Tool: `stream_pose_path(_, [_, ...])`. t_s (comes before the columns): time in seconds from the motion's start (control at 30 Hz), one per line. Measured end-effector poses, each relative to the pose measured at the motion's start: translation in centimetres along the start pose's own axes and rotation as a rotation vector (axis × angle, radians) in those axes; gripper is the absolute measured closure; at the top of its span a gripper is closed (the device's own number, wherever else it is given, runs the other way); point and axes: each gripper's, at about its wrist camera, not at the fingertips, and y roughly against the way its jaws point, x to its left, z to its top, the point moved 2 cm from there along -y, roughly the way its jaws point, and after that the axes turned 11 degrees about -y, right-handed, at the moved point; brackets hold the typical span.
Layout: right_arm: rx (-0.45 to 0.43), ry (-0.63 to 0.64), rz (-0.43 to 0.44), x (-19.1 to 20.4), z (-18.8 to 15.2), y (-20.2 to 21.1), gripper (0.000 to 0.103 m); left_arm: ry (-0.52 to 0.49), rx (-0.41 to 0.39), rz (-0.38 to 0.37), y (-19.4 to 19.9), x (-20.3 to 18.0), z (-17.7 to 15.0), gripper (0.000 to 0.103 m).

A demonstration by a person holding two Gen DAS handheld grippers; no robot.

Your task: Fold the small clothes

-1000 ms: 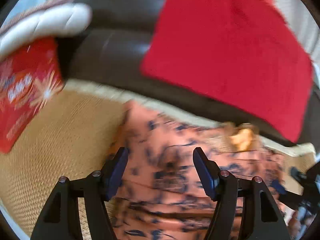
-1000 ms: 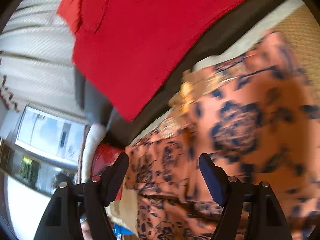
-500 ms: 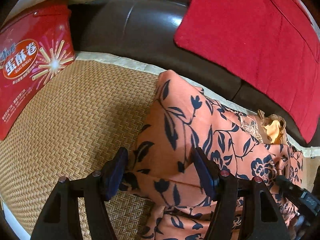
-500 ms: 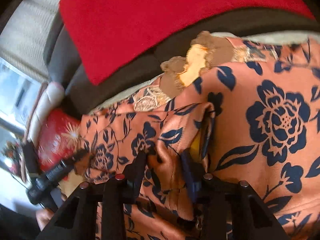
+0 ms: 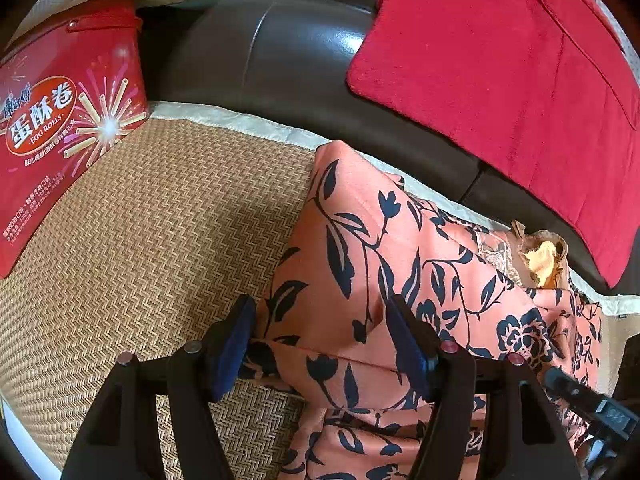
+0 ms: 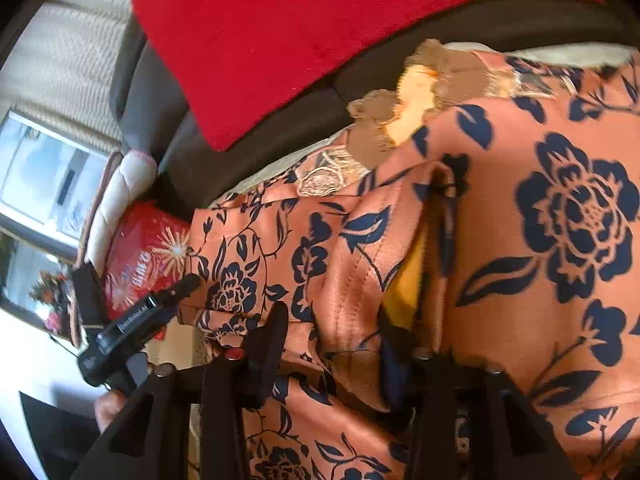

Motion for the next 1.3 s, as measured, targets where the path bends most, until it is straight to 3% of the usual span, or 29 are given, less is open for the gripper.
stream_pose_path(0.03, [0.009, 0.007, 0.003, 0.2, -0.1, -0.2, 0.097, 0.006, 0.001, -0.002, 0.0, 0.1, 0.0, 0.035])
stream_pose_path(0.13, [-0.054, 0.049, -0.067, 0.7, -0.4, 0.3, 0.097, 0.029, -0.001, -0.01, 0.1, 0.5, 0.1, 0.035])
stream_pose_path(0.27, [-0.253, 0.13, -0.13, 2.2, -0.1, 4.5, 0.098, 0.037, -0.02, -0.015, 0.3, 1.0, 0.4, 0.035])
stream_pose_path(0.4, [-0.441, 0.109, -0.178, 1.3, 0.4, 10.0, 0.098, 0.026, -0.034, -0.013, 0.8, 0.5, 0.5, 0.035])
stream_pose_path(0.5, [-0.531, 0.028, -0.173, -1.3, 0.9, 14.2, 0.098, 0.009, -0.03, -0.008, 0.6, -0.3, 0.5, 0.035])
stream_pose_path(0.53, [-0.53, 0.022, -0.176, -1.8, 1.1, 14.8, 0.098, -0.001, -0.027, -0.006, 0.5, -0.7, 0.5, 0.035])
stream_pose_path(0.6, [-0.422, 0.009, -0.185, -3.7, 1.7, 15.0, 0.097, -0.026, -0.02, -0.009, 0.2, -1.7, 0.5, 0.035])
stream_pose_path(0.7, [-0.299, -0.122, -0.247, -7.6, 2.4, 13.8, 0.093, -0.069, -0.021, -0.007, 0.1, -3.3, 0.4, 0.035])
stream_pose_path(0.77, [-0.266, -0.265, -0.242, -10.9, 2.9, 14.3, 0.093, -0.102, -0.026, -0.005, 0.1, -4.4, 0.4, 0.035])
stream_pose_path(0.83, [-0.305, -0.361, -0.194, -12.7, 3.2, 16.0, 0.092, -0.136, -0.029, 0.006, -0.1, -5.4, 0.2, 0.035])
stream_pose_path(0.9, [-0.43, -0.4, -0.215, -13.3, 3.2, 18.6, 0.091, -0.165, -0.018, 0.025, -0.6, -6.1, 0.0, 0.035])
stream_pose_path(0.97, [-0.533, -0.349, -0.222, -12.4, 3.2, 20.3, 0.091, -0.192, 0.007, 0.03, -1.4, -6.9, -0.3, 0.035])
stream_pose_path(1.03, [-0.539, -0.266, -0.163, -10.6, 3.5, 20.0, 0.091, -0.211, 0.028, 0.043, -1.8, -7.7, -0.6, 0.035])
stream_pose_path(1.1, [-0.492, -0.165, -0.119, -8.7, 3.9, 18.4, 0.091, -0.239, 0.044, 0.066, -2.2, -8.0, -0.8, 0.035])
stream_pose_path(1.17, [-0.432, -0.087, -0.137, -7.4, 4.1, 16.4, 0.091, -0.256, 0.056, 0.069, -2.5, -8.0, -1.0, 0.035])
stream_pose_path(1.3, [-0.078, -0.034, -0.3, -7.9, 3.3, 10.2, 0.092, -0.256, 0.084, 0.068, -3.2, -6.9, -0.9, 0.035])
